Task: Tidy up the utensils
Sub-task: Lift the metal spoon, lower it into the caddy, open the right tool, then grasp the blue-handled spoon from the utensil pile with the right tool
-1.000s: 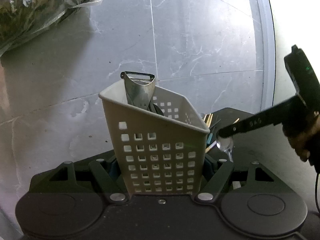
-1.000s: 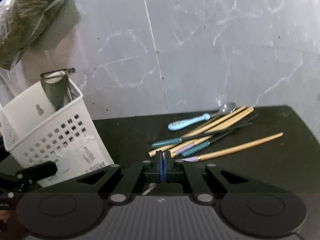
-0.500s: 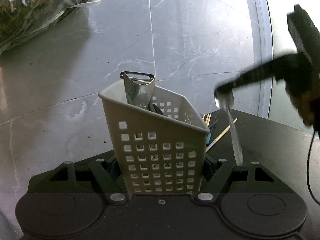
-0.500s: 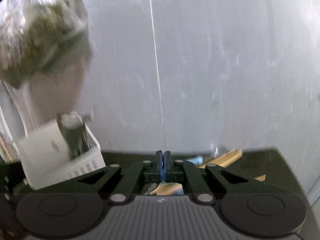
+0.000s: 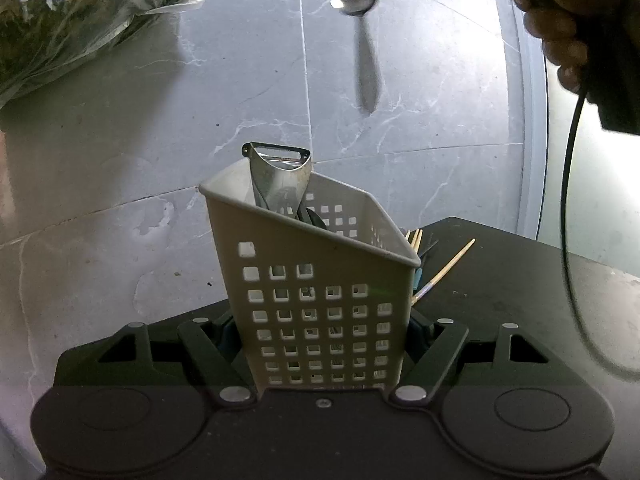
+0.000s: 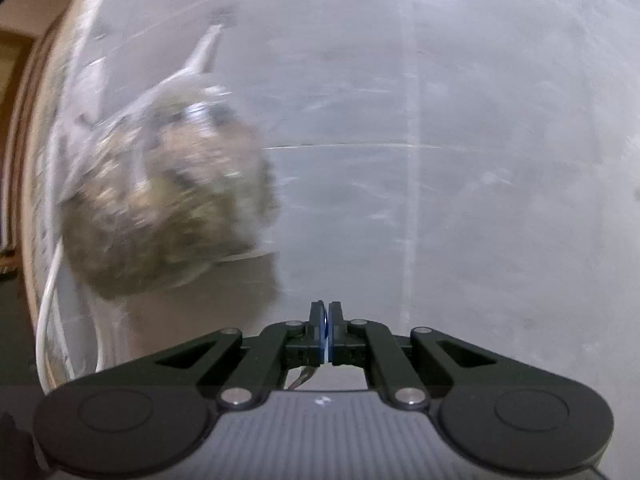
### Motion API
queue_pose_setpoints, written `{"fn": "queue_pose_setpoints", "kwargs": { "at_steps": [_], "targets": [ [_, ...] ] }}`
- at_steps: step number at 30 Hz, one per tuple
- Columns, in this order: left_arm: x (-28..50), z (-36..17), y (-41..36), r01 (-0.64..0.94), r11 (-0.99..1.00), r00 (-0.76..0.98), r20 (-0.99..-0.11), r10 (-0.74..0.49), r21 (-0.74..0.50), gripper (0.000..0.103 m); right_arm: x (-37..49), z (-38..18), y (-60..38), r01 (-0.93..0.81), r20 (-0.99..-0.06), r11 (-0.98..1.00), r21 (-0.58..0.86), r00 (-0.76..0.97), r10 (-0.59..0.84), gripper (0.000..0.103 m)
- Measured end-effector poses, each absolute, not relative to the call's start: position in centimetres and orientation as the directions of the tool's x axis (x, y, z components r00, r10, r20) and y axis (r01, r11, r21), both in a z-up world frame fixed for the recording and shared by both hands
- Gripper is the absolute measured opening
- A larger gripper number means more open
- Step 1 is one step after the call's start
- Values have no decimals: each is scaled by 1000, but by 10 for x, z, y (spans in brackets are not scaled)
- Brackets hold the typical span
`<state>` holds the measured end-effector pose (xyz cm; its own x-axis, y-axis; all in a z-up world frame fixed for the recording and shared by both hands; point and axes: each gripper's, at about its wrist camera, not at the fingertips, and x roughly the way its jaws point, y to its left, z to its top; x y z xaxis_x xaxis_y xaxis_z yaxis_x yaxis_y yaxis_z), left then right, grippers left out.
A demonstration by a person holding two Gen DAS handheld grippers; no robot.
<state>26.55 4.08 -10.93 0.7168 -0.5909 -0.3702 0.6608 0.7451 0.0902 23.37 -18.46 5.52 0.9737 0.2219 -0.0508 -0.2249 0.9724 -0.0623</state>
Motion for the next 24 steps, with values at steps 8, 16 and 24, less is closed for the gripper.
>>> {"fn": "queue_pose_setpoints", "kwargs": {
  "at_steps": [8,16,24],
  "targets": [
    [264,-110,39,656,749,721,-367,-587,89,77,238,-8,-136,-310,-205,932,-189,940,271,36],
    [262,-109,38,649,755,726,-371,-579,93,77,227,-15,-189,-300,-262,954,0,920,290,72],
    [261,-107,34,628,773,741,-378,-555,95,77,288,-82,-320,67,-631,959,276,765,128,62]
  ]
}}
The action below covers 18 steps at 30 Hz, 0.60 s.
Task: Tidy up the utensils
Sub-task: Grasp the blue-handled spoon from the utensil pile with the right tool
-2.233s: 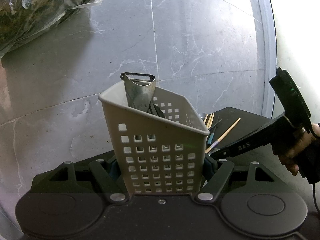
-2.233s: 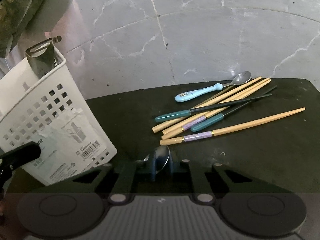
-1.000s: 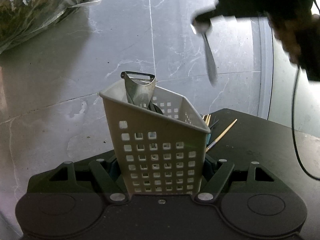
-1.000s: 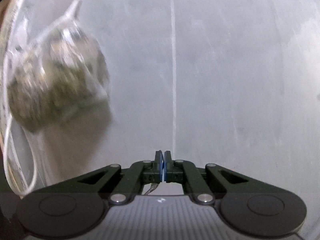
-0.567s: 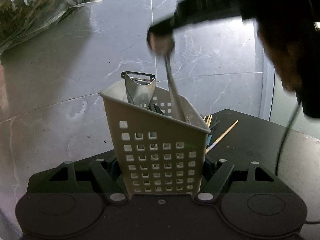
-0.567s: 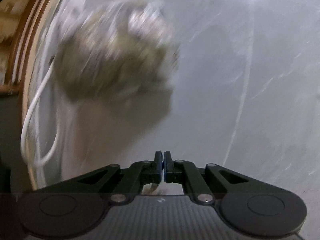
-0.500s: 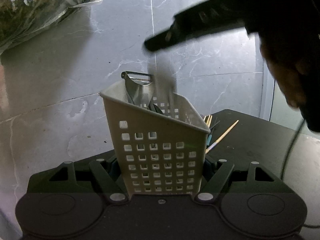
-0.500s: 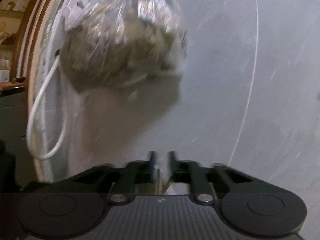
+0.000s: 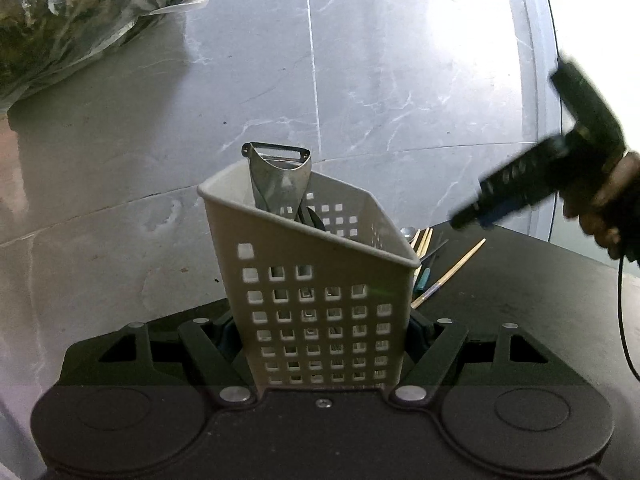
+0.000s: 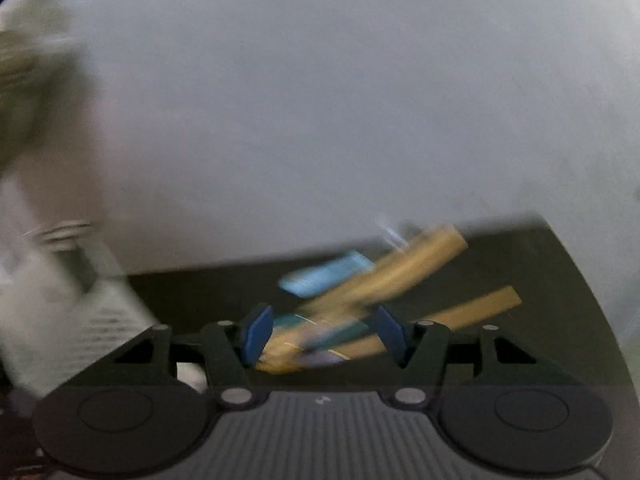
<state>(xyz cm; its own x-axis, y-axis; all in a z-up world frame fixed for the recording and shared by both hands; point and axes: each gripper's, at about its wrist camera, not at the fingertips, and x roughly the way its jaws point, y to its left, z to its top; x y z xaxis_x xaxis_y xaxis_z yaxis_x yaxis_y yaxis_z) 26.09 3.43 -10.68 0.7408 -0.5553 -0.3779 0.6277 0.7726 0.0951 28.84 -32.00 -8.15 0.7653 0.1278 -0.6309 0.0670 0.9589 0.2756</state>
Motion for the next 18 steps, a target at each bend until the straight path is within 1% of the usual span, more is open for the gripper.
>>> {"fn": "queue_pose_setpoints", "kwargs": {
  "at_steps": [3,6,9,13,16,18],
  "targets": [
    [260,-106,32,619,780,746,-382,-546,96,77,302,-99,-349,118,-668,934,338,729,149,61],
    [260,-105,29,613,784,750,-387,-537,98,77,319,-101,-358,118,-656,922,369,736,169,61],
    [261,-103,25,607,789,753,-391,-530,99,77,340,-99,-370,126,-638,920,371,754,154,65],
    [261,-103,22,600,793,757,-394,-521,104,77,378,-103,-377,93,-616,942,323,776,135,65],
    [262,-104,20,597,796,760,-394,-517,105,77,401,-110,-378,58,-623,959,276,771,133,57],
    [261,-103,20,596,796,760,-394,-516,107,77,412,-116,-379,57,-635,964,259,762,125,55]
  ]
}}
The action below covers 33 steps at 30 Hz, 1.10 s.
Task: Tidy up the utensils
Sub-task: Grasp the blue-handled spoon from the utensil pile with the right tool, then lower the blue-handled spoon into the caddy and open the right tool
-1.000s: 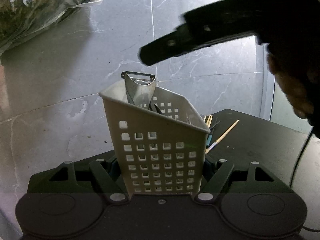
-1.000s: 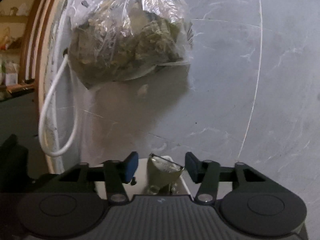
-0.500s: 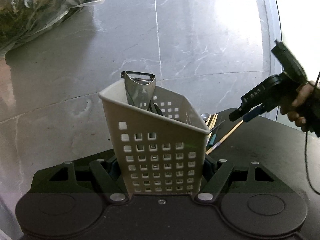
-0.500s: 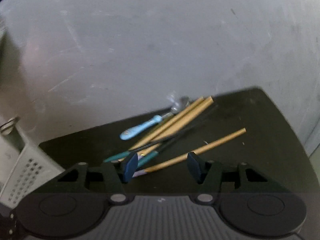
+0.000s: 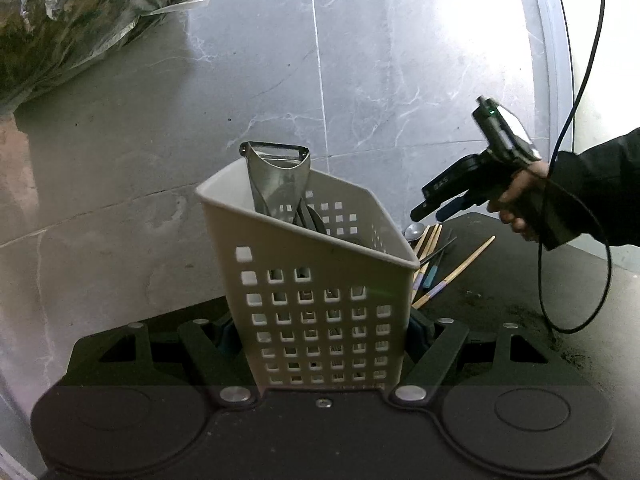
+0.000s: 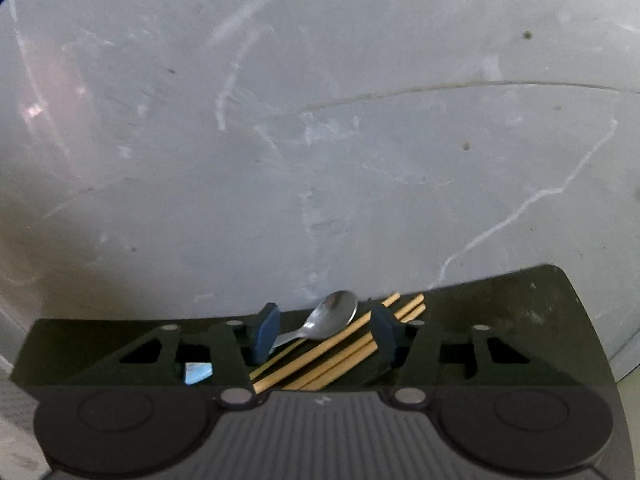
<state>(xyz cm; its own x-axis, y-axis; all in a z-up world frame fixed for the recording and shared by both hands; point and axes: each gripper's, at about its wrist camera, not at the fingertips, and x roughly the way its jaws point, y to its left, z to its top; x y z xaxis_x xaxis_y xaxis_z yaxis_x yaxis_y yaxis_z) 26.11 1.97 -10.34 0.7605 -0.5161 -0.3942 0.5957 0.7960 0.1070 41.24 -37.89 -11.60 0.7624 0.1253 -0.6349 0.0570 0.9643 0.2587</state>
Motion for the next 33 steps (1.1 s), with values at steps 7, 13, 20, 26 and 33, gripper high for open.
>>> {"fn": "queue_pose_setpoints", "kwargs": {
  "at_steps": [7,13,20,26,33],
  "targets": [
    [259,-104,18,592,798,765,-394,-510,116,78,433,-128,-381,47,-662,965,260,736,142,44],
    [259,-104,17,590,798,767,-393,-508,120,78,442,-134,-378,8,-663,965,264,728,175,19],
    [258,-104,17,590,798,768,-391,-507,124,78,437,-137,-367,-7,-657,969,245,735,171,12],
    [260,-105,17,593,796,767,-389,-511,122,78,407,-115,-363,3,-562,958,287,810,166,4],
    [261,-107,21,604,788,759,-384,-526,117,78,351,-56,-331,-37,-429,987,156,897,101,1]
  ]
}}
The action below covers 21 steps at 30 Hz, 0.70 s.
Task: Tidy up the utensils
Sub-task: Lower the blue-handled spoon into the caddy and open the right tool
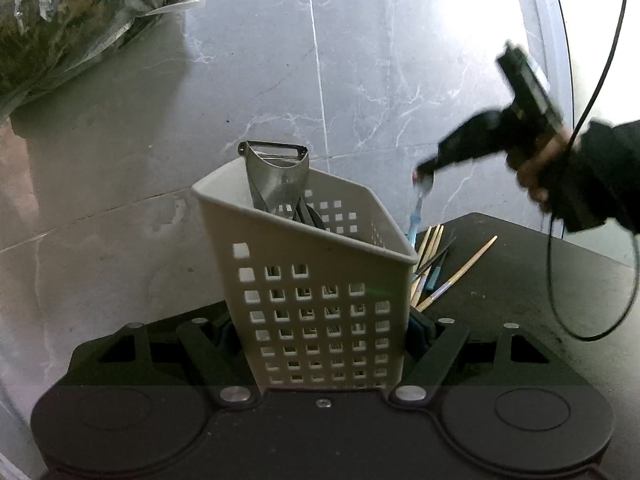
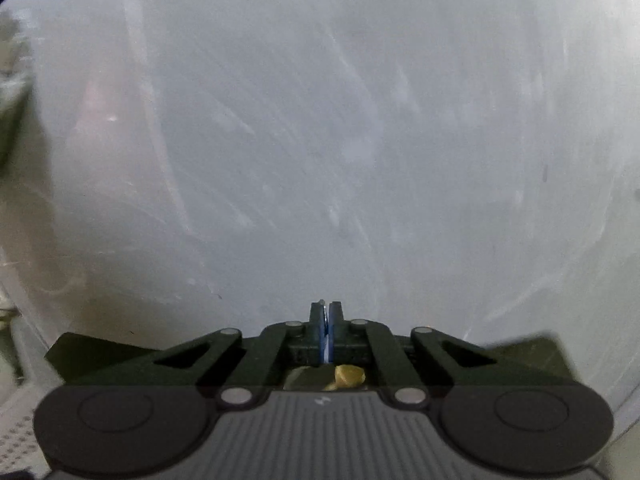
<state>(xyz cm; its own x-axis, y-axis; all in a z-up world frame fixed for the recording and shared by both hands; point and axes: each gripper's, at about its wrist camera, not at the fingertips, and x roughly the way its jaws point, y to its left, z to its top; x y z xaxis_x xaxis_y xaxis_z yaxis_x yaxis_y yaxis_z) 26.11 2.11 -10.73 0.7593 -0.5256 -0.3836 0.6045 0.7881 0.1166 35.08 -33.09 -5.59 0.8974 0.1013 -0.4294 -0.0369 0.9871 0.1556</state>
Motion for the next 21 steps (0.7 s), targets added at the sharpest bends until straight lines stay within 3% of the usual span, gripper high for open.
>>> {"fn": "queue_pose_setpoints", "kwargs": {
  "at_steps": [10,13,21],
  "targets": [
    [263,-110,29,637,761,740,-373,-559,122,78,259,62,-268,-203,-102,977,64,973,209,1],
    [263,-111,29,641,758,738,-372,-563,123,78,249,66,-235,-278,-96,960,-7,956,276,1],
    [263,-112,31,640,761,738,-366,-567,112,77,239,26,-179,-410,-261,905,-116,891,371,2]
  ]
}}
